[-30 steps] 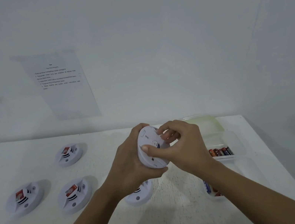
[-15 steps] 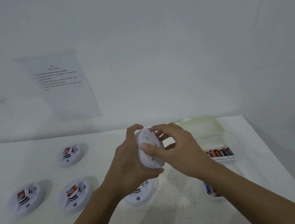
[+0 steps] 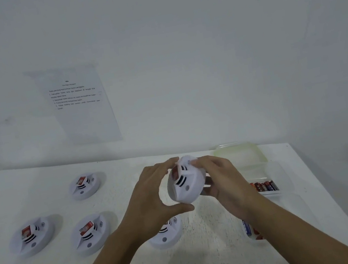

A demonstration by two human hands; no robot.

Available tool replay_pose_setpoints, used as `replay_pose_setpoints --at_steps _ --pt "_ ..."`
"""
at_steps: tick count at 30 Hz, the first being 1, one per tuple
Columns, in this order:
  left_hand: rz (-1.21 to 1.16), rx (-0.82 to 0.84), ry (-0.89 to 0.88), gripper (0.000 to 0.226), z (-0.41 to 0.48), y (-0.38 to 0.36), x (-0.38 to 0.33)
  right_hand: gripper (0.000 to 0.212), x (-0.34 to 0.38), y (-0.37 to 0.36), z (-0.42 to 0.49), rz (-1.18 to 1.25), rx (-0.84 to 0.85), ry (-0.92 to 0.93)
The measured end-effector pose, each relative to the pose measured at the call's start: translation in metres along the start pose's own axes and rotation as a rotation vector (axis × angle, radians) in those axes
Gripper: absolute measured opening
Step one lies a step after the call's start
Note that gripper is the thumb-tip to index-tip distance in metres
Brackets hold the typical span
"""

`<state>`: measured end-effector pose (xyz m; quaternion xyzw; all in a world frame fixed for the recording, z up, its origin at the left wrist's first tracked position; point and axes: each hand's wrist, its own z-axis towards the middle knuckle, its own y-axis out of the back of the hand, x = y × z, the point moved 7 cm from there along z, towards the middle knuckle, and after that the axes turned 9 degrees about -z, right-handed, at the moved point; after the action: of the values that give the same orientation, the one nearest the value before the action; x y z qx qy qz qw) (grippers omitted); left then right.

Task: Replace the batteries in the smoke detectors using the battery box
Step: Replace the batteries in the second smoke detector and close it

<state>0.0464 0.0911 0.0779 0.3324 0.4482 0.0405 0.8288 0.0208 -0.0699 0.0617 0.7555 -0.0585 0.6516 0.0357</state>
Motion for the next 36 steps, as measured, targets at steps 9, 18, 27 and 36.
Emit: replay_pose_setpoints --at_steps 9,18,27,36 --pt "-0.324 -0.042 0.130 0.074 0.000 0.009 0.004 0.027 0.015 -0.007 -0.002 0.195 -0.021 0.112" --pt "-0.629 -0.170 0.233 0.072 -0.012 0.007 0.005 0.030 0.011 -0.017 0.002 0.377 -0.006 0.166" --pt "-0.687 -0.131 0.281 0.076 -0.018 0.018 0.013 0.036 0.013 -0.039 -0.004 0.236 0.120 0.241" --pt "-0.659 -0.130 0.285 0.075 -0.028 0.045 0.036 0.067 0.004 -0.060 -0.007 -0.151 0.220 0.334"
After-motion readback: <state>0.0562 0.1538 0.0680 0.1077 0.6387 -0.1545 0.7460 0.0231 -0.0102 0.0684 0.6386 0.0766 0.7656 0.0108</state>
